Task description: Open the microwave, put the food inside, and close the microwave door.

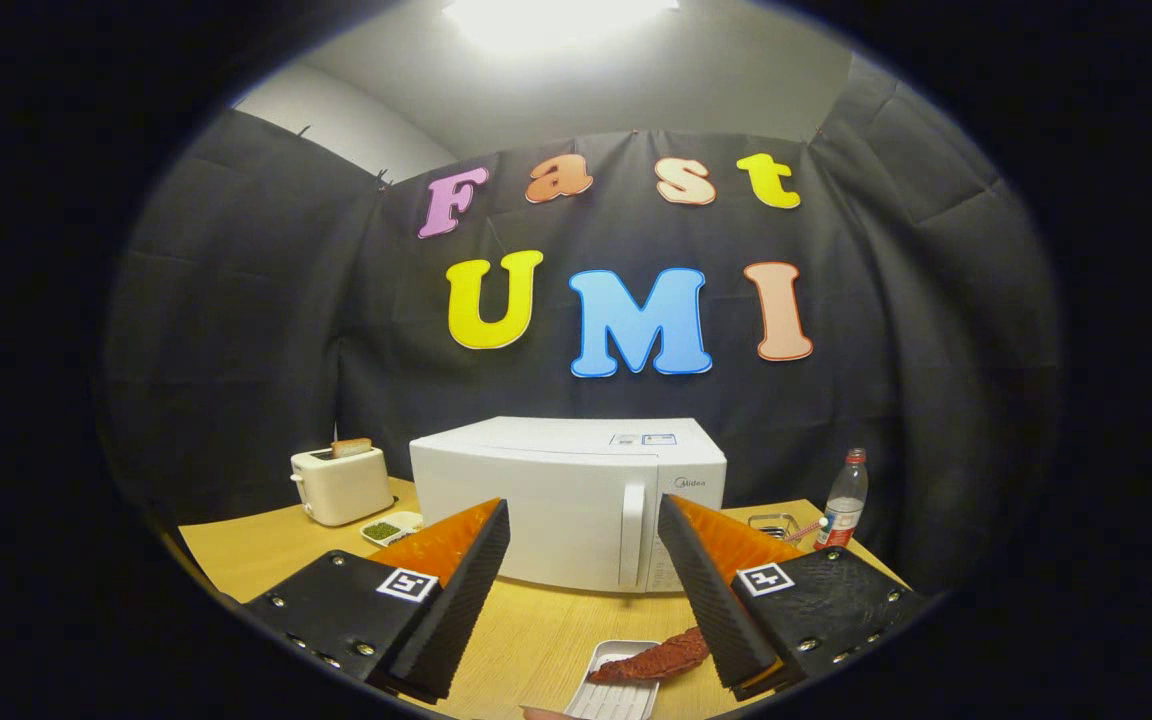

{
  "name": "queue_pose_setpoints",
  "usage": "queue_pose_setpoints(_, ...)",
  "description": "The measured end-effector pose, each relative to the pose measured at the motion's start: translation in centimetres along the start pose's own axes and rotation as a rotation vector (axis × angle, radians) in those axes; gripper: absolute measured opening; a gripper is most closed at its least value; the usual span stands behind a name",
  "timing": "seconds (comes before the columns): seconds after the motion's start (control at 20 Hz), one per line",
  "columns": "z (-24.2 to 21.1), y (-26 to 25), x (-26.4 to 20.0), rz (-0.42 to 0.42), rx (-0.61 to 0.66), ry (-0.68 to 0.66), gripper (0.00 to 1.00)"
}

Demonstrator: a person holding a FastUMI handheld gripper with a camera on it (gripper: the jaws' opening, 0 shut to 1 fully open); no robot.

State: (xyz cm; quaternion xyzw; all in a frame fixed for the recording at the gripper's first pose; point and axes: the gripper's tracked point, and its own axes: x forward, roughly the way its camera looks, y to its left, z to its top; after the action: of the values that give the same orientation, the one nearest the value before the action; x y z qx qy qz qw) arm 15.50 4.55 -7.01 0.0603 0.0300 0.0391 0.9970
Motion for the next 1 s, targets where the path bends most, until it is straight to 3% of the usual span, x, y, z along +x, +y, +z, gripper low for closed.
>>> queue_pose_setpoints(0.45, -2.7, -0.9, 5.4, -0.026, -0.035, 0.021, 0.93)
queue_pose_setpoints(1.0, -8.3, -4.4, 12.7, -0.158, -0.065, 0.072, 0.93)
